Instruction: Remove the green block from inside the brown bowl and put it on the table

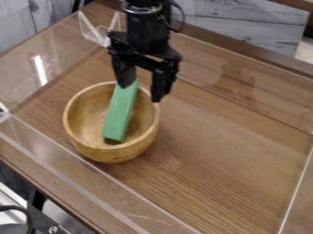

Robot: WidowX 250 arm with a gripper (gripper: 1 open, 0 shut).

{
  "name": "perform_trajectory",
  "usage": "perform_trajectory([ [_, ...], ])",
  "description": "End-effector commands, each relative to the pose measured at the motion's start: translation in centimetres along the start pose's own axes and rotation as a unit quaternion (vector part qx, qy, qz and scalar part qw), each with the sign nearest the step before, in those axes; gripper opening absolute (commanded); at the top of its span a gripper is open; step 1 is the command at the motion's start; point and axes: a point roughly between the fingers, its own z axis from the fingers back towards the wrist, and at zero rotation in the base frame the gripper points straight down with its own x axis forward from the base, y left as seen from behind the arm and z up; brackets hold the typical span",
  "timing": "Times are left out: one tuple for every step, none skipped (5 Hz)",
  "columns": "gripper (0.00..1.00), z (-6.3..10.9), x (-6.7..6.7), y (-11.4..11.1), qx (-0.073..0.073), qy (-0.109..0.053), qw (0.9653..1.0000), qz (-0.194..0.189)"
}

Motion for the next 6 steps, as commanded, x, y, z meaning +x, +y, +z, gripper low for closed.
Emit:
perform_trajectory([
  [1.00,1.2,0.1,0.8,0.005,-0.034,0.9994,0.002],
  [1.00,0.7,0.1,1.2,0.003,-0.037,0.9993,0.008],
  [1.00,0.3,0.2,1.5,0.002,-0.039,0.9992,0.013],
  [1.00,-0.1,0.4,1.8,0.001,-0.041,0.9990,0.018],
  [1.00,-0.5,0.7,2.1,0.000,-0.043,0.9988,0.023],
  [1.00,-1.0,0.9,2.3,-0.001,-0.044,0.9987,0.027],
])
